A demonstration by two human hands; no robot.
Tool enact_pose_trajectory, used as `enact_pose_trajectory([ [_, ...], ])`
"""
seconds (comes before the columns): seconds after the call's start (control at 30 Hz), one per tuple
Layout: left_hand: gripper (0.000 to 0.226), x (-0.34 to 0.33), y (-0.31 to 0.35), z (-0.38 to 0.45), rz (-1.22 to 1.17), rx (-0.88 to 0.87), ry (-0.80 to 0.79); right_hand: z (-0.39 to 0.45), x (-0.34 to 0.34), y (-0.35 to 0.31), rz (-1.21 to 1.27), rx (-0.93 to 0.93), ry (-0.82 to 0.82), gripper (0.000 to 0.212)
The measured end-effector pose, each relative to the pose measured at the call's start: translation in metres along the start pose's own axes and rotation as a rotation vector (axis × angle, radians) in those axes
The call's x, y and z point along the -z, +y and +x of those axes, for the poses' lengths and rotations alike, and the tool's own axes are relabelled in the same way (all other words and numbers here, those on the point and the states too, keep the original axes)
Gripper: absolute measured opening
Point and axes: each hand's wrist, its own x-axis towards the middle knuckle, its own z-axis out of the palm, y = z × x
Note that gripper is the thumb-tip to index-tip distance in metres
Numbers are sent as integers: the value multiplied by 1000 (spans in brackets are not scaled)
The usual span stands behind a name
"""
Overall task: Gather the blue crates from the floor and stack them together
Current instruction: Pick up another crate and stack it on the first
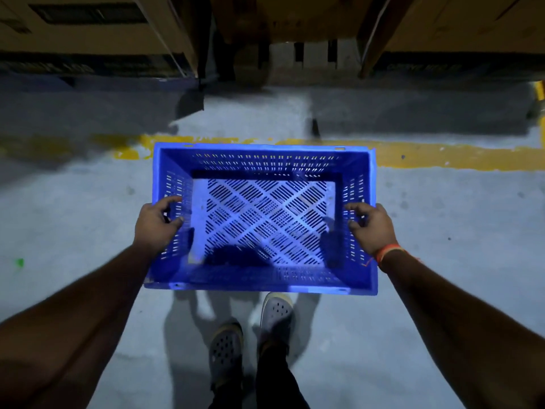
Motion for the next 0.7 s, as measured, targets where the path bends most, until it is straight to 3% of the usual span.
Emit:
enact_pose_trajectory([
  [0.33, 56, 5, -5, 6, 22, -14, -34, 1, -4, -3, -52, 31, 55, 45],
  [0.7, 52, 10, 0, -3, 37, -2, -108, -1, -3, -7, -195, -71, -20, 48],
])
